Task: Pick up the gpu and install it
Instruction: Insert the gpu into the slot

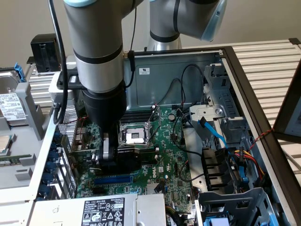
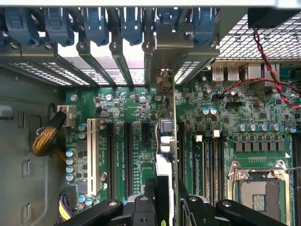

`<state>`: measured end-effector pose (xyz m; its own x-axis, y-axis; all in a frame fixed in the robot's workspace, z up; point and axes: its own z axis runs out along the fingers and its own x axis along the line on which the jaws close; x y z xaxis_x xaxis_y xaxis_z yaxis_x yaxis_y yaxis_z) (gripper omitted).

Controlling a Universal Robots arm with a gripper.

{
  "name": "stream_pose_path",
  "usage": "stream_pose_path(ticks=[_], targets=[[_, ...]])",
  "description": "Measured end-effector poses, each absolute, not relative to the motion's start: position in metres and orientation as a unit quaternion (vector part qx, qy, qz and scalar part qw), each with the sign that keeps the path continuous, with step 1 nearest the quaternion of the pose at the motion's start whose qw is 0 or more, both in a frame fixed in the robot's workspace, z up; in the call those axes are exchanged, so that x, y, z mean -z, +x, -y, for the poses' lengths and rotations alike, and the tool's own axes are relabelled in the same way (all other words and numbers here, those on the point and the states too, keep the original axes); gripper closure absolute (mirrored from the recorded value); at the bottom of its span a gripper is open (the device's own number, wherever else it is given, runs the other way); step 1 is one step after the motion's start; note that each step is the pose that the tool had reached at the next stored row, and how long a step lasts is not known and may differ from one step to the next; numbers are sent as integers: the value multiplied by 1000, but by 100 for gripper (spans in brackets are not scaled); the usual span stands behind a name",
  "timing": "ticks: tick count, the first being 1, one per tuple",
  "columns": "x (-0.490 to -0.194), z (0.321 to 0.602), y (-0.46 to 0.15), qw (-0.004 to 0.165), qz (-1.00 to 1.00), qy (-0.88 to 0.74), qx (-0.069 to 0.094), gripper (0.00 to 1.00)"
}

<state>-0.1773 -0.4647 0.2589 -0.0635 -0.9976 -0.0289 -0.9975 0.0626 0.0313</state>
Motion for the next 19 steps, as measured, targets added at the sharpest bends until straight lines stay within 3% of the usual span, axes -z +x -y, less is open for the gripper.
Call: stream_pose_path(ticks=[19], targets=[[-253,465,-176,4,729,684,27,73]])
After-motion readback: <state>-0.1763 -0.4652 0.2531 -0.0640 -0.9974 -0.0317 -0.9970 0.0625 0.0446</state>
